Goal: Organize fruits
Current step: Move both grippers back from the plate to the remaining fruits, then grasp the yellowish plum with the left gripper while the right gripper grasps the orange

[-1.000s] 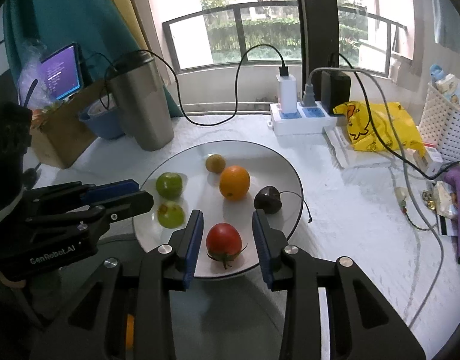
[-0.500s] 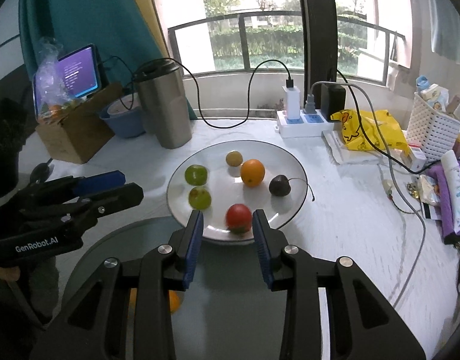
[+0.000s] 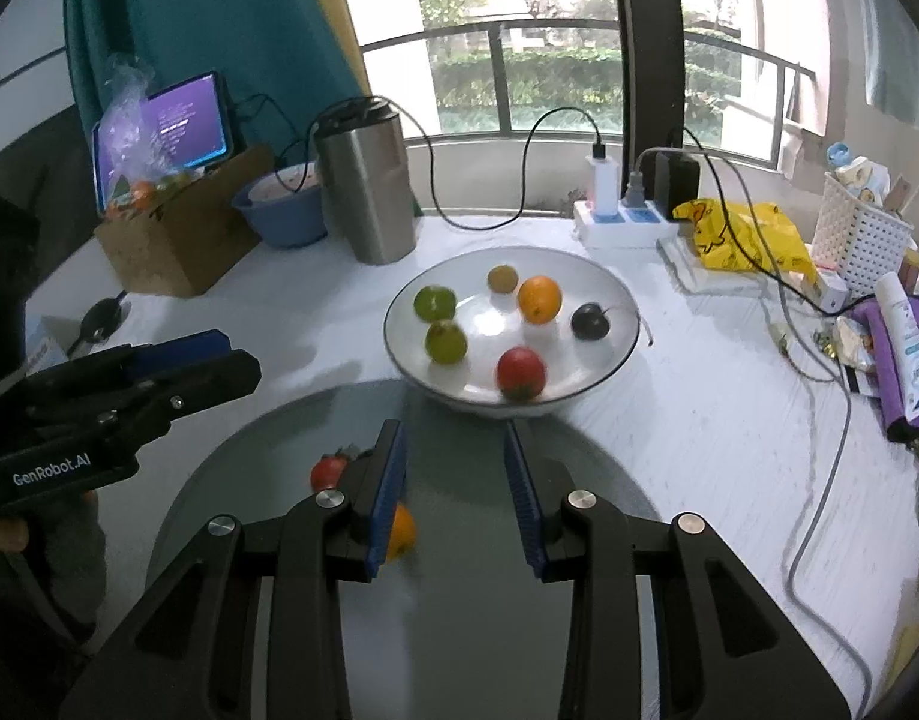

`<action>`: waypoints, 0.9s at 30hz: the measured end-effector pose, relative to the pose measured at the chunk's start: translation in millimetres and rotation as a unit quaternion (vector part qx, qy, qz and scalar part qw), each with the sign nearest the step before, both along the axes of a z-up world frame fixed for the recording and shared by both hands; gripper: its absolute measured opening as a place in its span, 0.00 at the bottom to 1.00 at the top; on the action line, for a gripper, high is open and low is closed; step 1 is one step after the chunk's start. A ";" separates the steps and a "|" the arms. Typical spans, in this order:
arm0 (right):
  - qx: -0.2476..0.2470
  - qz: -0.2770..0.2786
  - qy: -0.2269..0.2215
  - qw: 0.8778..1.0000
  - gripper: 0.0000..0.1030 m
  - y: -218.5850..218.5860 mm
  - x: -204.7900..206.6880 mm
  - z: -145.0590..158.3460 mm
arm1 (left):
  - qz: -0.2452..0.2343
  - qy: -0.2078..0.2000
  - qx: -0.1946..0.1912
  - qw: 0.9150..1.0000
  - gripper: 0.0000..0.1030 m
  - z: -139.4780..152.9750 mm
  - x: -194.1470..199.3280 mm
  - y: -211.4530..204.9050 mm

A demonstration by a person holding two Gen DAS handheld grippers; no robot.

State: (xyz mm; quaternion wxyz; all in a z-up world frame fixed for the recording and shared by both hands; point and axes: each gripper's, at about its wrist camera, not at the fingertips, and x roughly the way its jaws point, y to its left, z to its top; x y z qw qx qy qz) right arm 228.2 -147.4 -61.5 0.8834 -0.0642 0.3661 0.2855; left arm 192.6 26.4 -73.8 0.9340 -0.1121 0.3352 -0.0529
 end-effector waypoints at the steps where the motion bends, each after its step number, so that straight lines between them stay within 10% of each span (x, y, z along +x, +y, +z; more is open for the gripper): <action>1: -0.001 0.001 0.002 1.000 0.35 0.8 -1.7 -2.3 | 0.001 0.001 0.000 1.000 0.49 -1.4 -2.7 0.4; 27: -0.006 0.041 0.066 0.997 0.41 27.9 -14.6 -51.2 | 0.010 0.034 -0.007 0.999 0.49 -38.1 -31.1 3.4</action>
